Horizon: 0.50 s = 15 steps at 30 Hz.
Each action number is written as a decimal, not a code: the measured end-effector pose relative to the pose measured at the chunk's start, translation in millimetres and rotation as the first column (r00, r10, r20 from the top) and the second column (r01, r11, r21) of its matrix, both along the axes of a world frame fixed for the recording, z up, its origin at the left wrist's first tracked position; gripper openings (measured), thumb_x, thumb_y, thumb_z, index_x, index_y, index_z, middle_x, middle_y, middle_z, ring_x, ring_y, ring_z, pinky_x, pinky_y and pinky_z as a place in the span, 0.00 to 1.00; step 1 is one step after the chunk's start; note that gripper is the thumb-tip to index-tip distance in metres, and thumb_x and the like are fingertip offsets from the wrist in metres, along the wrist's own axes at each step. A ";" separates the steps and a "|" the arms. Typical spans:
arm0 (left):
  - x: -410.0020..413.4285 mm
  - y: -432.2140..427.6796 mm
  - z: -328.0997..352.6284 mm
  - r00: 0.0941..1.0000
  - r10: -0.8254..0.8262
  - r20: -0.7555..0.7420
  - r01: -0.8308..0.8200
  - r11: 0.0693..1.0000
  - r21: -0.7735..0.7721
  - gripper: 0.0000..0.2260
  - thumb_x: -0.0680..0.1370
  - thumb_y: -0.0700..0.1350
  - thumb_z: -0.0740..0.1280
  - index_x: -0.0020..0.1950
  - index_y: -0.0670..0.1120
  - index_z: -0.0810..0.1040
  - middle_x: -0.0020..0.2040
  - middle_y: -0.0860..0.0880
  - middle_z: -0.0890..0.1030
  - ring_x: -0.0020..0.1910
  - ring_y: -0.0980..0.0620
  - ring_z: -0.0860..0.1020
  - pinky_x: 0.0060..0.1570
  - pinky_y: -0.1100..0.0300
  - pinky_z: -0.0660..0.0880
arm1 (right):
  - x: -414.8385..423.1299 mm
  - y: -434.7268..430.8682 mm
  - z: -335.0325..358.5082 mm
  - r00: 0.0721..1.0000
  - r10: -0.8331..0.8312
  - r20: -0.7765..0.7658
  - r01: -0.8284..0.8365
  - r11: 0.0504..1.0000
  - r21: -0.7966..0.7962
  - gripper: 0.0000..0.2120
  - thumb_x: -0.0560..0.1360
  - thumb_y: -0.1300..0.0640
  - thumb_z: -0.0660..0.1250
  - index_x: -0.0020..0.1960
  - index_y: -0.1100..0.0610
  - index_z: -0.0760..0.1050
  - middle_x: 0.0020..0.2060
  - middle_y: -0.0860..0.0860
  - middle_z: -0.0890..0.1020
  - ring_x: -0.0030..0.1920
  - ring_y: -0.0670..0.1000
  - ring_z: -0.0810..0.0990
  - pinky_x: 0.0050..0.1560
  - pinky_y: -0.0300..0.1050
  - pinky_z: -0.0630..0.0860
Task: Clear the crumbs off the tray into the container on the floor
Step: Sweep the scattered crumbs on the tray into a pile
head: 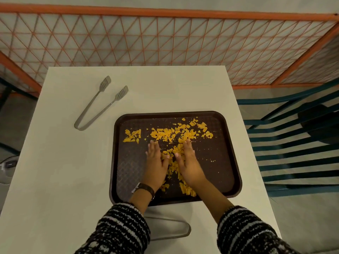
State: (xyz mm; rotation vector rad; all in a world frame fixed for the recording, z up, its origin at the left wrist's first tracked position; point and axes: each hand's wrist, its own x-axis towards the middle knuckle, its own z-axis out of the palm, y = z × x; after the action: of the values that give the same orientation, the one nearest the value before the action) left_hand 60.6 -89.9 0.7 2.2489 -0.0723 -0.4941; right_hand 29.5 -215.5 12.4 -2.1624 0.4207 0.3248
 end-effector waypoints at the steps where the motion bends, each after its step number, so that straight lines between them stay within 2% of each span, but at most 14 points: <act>1: -0.3 2.8 1.5 1.000 -0.009 0.000 0.009 0.999 -0.032 0.29 0.81 0.51 0.54 0.76 0.48 0.42 0.77 0.50 0.39 0.72 0.55 0.35 0.74 0.50 0.42 | 0.7 -4.7 2.3 0.999 -0.020 0.029 0.019 1.000 0.002 0.31 0.79 0.41 0.50 0.77 0.50 0.44 0.77 0.46 0.44 0.75 0.49 0.41 0.74 0.54 0.49; 4: 13.2 28.4 5.1 0.989 0.145 0.026 -0.145 0.989 -0.035 0.30 0.80 0.53 0.54 0.77 0.50 0.43 0.77 0.52 0.39 0.75 0.48 0.39 0.72 0.46 0.50 | 6.2 -39.1 4.7 0.987 -0.153 0.052 0.157 0.983 -0.090 0.31 0.78 0.41 0.50 0.77 0.50 0.47 0.77 0.47 0.47 0.76 0.52 0.44 0.74 0.55 0.51; 7: 34.6 55.4 2.8 0.960 0.281 0.023 -0.281 0.959 0.042 0.30 0.80 0.51 0.55 0.77 0.47 0.44 0.78 0.49 0.40 0.77 0.45 0.43 0.72 0.48 0.51 | 18.9 -75.3 -0.4 0.972 -0.235 -0.019 0.228 0.957 -0.178 0.31 0.79 0.43 0.51 0.77 0.56 0.47 0.78 0.52 0.48 0.77 0.54 0.44 0.75 0.53 0.48; 11: 47.9 48.2 -4.3 0.984 0.179 0.019 -0.180 0.970 0.166 0.31 0.80 0.53 0.54 0.76 0.45 0.42 0.77 0.45 0.40 0.76 0.46 0.39 0.73 0.50 0.41 | 33.3 -66.3 -5.6 0.992 -0.112 -0.063 0.095 0.970 -0.226 0.33 0.79 0.43 0.50 0.77 0.58 0.42 0.77 0.53 0.45 0.77 0.54 0.41 0.75 0.51 0.42; 15: 34.2 16.8 -0.6 0.998 -0.042 0.043 0.040 0.998 0.038 0.30 0.80 0.52 0.53 0.76 0.47 0.39 0.75 0.51 0.36 0.74 0.52 0.36 0.72 0.53 0.39 | 32.2 -23.4 0.2 0.997 0.078 -0.027 -0.080 0.994 -0.075 0.34 0.78 0.41 0.50 0.77 0.52 0.39 0.76 0.49 0.43 0.73 0.50 0.39 0.74 0.55 0.45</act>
State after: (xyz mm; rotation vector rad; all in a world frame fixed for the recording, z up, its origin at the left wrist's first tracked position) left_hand 94.8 -73.0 0.1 2.2987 -0.1328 -0.4718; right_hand 61.7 -238.9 12.6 -2.2556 0.3671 0.3844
